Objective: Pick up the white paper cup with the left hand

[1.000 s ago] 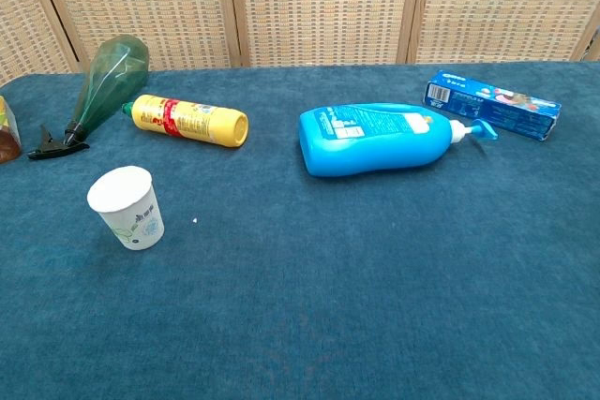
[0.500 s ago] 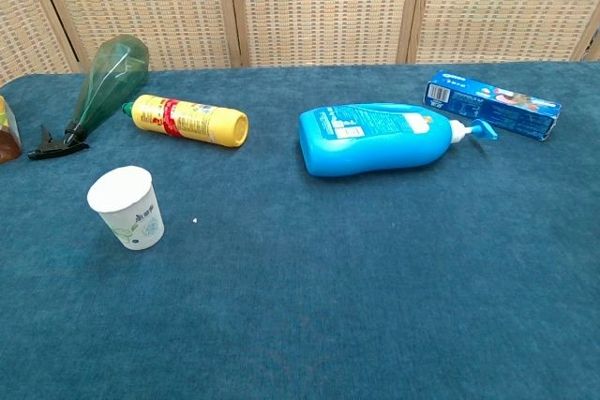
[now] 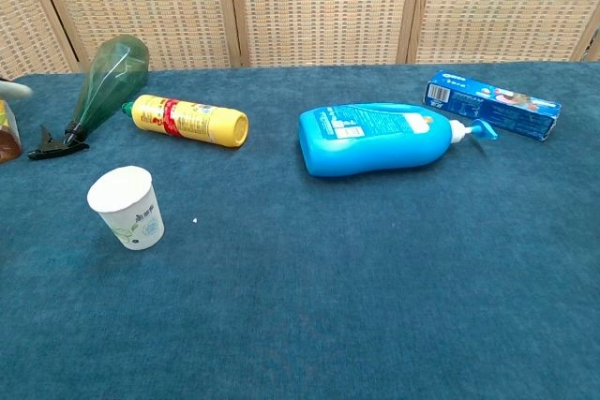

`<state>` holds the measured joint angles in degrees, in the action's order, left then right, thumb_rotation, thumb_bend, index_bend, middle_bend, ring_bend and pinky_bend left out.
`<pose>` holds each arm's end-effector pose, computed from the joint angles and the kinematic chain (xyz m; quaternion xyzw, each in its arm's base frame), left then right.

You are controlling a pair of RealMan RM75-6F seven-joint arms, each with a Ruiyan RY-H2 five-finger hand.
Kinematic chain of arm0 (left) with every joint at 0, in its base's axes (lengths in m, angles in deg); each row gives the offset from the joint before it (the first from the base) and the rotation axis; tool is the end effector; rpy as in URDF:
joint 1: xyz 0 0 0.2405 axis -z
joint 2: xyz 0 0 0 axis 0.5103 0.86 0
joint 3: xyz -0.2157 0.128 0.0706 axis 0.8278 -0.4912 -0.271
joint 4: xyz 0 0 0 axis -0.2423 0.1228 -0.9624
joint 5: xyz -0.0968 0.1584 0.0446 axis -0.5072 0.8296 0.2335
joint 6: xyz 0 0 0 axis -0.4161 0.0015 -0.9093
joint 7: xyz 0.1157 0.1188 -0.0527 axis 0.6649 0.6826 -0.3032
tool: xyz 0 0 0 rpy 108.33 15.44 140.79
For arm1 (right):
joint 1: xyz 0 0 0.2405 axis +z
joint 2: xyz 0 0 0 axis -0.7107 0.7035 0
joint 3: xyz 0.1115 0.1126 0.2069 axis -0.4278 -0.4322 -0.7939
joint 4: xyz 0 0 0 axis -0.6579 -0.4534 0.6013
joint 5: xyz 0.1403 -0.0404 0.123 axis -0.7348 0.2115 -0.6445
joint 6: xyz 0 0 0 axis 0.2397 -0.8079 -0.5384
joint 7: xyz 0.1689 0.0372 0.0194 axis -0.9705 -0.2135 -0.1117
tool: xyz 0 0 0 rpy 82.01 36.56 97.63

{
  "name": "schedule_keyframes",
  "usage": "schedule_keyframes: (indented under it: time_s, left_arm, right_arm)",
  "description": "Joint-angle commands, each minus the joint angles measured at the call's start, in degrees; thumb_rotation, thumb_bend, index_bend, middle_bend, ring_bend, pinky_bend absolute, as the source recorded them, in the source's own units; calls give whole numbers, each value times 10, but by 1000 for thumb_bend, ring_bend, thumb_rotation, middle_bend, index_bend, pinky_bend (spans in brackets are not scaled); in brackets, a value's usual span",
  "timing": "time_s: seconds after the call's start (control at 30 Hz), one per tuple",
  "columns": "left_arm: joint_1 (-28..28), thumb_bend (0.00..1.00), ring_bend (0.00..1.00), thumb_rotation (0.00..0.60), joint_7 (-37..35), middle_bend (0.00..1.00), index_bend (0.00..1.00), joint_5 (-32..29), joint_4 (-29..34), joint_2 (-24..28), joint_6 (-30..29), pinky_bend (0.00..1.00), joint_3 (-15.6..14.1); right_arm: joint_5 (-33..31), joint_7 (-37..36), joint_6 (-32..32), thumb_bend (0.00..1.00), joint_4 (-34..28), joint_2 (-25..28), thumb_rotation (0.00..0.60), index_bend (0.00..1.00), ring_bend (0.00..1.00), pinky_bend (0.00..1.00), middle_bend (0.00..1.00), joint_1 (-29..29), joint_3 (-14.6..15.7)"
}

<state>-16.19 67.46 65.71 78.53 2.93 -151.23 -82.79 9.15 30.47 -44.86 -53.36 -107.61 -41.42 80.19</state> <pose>-0.2317 0.2524 0.0942 -0.7101 -0.3326 -0.3019 0.5422 -0.2711 -0.1968 0.1369 0.6240 -0.3603 0.4084 0.5604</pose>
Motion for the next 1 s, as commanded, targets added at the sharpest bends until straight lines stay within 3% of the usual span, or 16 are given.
schedule_keyframes:
  time_s: [0.03,0.4,0.53,1.0]
  left_arm:
    - [66,104,0,600,72,0,125,-94,23,-31,62,0,40]
    - [145,113,0,600,156,0,145,-231,34,-77,85,0,53]
    - [174,205,0,600,185,0,148,-282,22,-96,79,0,53]
    - [222,220,0,600,202,0,184,-355,-4,-119,63,0,35]
  right_arm:
    - [-1,-3,1,0,-2,2,600,0,0,0,0,0,0]
    - [-9,-19,4,0,-6,9,600,0,0,0,0,1,-3]
    - [-7,-23,3,0,-9,12,600,0,0,0,0,1,-2]
    - [-11,-27,6,0,-9,13,600,0,0,0,0,2,-4]
